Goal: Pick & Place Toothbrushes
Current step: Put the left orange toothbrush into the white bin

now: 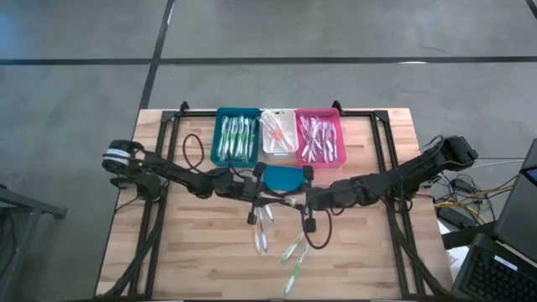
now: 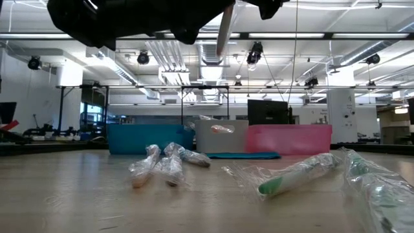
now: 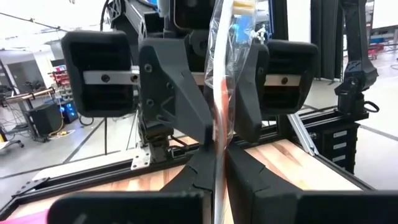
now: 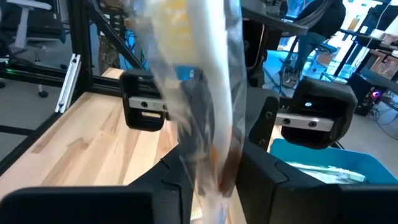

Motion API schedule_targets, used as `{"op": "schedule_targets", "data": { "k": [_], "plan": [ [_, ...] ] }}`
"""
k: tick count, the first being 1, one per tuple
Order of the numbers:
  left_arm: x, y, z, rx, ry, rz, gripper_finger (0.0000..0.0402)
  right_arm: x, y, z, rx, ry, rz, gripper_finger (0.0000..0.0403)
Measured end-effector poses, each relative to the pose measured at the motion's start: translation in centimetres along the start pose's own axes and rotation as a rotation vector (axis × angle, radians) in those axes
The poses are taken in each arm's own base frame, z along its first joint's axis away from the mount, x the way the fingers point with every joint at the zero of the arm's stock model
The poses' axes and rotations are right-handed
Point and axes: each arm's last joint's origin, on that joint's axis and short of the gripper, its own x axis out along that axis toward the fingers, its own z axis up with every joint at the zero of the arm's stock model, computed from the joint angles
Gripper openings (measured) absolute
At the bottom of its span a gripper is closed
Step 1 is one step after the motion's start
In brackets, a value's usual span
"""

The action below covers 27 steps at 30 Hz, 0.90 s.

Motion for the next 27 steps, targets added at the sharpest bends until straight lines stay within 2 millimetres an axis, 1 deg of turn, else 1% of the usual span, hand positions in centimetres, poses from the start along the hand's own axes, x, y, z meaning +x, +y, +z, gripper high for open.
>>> {"op": "schedule_targets", "data": {
  "k": [11, 15, 18, 22, 27],
  "plan": [
    [-0.26, -0.01, 0.07, 0.005, -0.022, 0.004, 0.0019, -0.02, -0.01, 0.06, 0.000, -0.005, -0.001, 0.0024],
    [-0.27, -0.02, 0.00, -0.003, -0.013, 0.002, 0.0032, -0.01, -0.02, 0.03, 0.003, -0.002, -0.002, 0.0020],
    [-0.26, -0.03, -0.05, -0.012, -0.007, 0.001, 0.0058, -0.01, -0.02, 0.01, 0.004, 0.000, 0.000, 0.0020],
    [-0.31, -0.01, -0.38, 0.013, 0.033, 0.019, 0.0109, -0.02, 0.00, -0.05, 0.006, 0.006, 0.001, 0.0018],
    [-0.82, 0.47, -0.47, 0.076, 0.166, 0.194, 0.0181, 0.04, -0.27, -0.41, 0.040, 0.040, -0.034, 0.0018]
  ]
}}
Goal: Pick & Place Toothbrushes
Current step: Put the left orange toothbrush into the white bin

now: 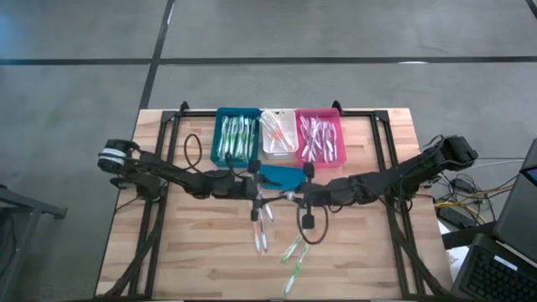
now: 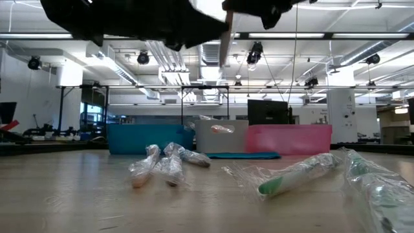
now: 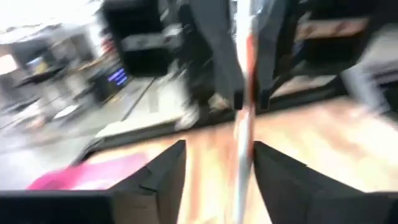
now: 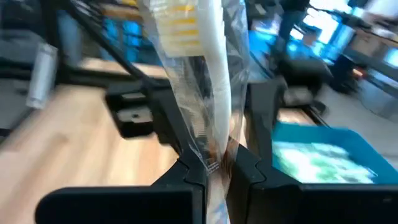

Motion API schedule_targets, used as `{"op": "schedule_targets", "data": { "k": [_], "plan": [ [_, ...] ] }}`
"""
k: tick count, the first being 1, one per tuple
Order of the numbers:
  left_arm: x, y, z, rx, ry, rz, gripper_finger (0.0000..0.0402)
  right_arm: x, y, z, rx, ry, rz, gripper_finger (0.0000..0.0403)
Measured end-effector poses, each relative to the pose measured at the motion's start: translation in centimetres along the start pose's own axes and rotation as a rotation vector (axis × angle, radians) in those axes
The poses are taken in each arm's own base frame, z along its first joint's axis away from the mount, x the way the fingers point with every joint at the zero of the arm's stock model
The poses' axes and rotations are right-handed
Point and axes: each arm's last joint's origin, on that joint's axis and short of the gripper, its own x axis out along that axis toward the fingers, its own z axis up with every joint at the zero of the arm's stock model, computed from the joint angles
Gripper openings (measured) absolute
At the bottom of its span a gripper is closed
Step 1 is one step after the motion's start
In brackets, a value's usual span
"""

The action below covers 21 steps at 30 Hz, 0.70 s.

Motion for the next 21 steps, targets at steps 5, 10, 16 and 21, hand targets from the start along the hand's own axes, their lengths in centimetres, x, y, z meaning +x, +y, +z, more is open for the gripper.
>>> {"op": "schedule_targets", "data": {
  "k": [5, 10, 16, 21],
  "plan": [
    [-1.7, 1.2, 0.7, 0.048, 0.181, 0.159, 0.0219, 0.4, -1.6, -0.3, 0.025, 0.119, -0.103, 0.0018],
    [-4.0, 2.0, 1.8, 0.047, 0.207, 0.247, 0.0220, 1.2, -5.4, 1.3, 0.072, 0.258, -0.210, 0.0018],
    [-7.1, 2.6, 2.0, 0.006, 0.152, 0.265, 0.0220, 2.2, -11.7, 3.7, 0.202, 0.343, -0.177, 0.0018],
    [-9.1, 2.8, 1.5, -0.029, 0.131, 0.269, 0.0220, 3.8, -17.2, 4.3, 0.299, 0.437, -0.193, 0.0018]
  ]
}}
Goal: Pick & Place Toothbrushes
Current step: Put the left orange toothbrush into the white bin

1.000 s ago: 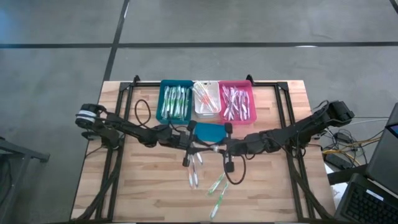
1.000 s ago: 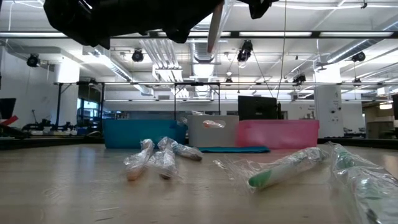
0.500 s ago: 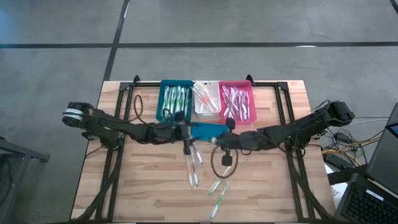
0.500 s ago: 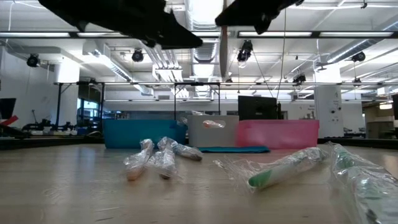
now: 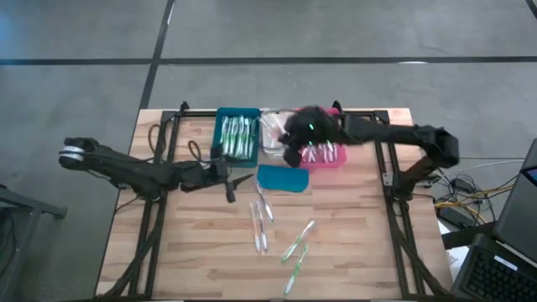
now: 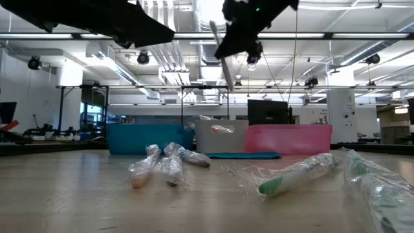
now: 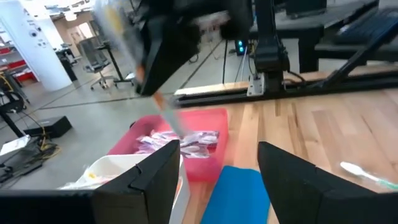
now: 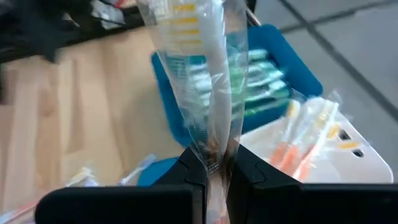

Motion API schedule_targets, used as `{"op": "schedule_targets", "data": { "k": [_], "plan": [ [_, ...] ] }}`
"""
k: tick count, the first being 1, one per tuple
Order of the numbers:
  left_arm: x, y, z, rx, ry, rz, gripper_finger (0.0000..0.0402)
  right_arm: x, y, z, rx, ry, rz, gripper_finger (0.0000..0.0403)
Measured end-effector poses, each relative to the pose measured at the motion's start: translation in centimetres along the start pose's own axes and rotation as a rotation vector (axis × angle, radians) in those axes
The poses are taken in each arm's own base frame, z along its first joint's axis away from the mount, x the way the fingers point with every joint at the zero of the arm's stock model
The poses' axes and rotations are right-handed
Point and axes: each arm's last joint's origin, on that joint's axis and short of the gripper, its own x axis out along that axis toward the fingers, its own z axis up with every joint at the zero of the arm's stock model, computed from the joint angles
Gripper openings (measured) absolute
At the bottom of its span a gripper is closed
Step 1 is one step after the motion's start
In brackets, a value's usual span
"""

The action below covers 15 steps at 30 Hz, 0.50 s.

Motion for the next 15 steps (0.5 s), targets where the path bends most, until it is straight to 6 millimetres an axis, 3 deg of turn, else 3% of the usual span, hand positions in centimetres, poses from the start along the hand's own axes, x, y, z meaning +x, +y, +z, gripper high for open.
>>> {"op": "schedule_targets", "data": {
  "k": [7, 15],
  "plan": [
    [-1.5, 0.6, -0.3, -0.065, -0.031, -0.008, 0.0220, 4.4, -4.4, 2.1, 0.051, 0.179, -0.032, 0.0018],
    [-1.6, 0.6, -0.6, -0.068, -0.026, -0.012, 0.0220, 8.8, -7.6, 3.2, 0.126, 0.290, -0.022, 0.0018]
  ]
}}
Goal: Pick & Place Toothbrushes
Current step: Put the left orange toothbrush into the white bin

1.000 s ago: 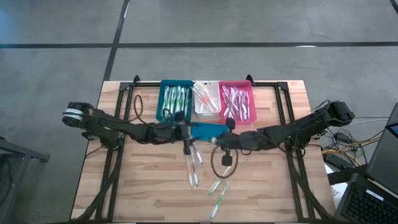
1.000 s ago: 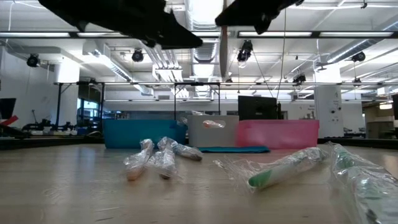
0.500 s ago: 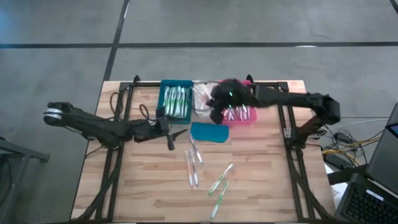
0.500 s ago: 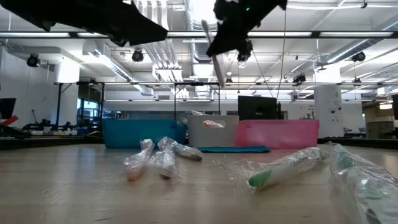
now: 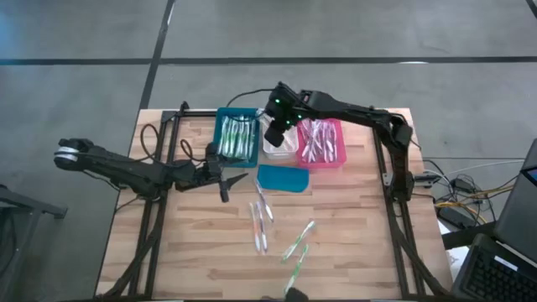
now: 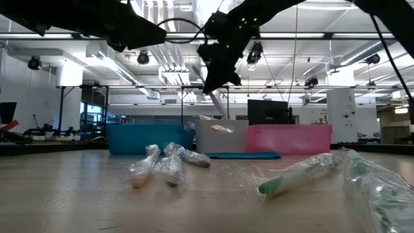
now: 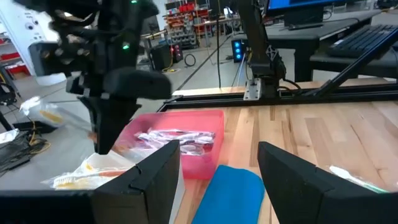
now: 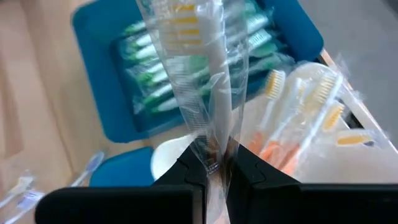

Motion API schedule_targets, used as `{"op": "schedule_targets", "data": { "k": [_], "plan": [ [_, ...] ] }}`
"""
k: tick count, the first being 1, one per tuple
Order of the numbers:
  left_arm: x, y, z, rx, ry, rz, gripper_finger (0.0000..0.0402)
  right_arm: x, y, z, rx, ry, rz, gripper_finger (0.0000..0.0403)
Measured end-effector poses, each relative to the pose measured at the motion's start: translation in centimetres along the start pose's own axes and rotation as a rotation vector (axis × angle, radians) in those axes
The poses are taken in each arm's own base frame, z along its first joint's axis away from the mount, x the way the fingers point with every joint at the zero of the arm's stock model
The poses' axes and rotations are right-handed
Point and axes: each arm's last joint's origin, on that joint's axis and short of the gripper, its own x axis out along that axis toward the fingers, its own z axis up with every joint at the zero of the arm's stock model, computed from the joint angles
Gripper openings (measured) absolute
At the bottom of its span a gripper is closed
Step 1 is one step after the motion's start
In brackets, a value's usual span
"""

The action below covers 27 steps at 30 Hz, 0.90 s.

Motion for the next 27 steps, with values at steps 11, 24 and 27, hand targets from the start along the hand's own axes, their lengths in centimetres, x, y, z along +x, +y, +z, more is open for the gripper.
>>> {"op": "schedule_targets", "data": {
  "k": [11, 24, 27],
  "plan": [
    [0.0, 0.0, -0.1, 0.000, 0.007, -0.001, 0.0220, 2.6, -2.0, 1.3, 0.108, 0.111, -0.036, 0.0018],
    [0.0, 0.0, -0.1, -0.015, 0.011, -0.001, 0.0220, 3.3, -4.6, -0.4, 0.294, 0.242, -0.075, 0.0019],
    [0.0, 0.0, -0.1, -0.019, 0.011, -0.001, 0.0220, 3.5, -4.9, -0.6, 0.323, 0.260, -0.029, 0.0019]
  ]
}}
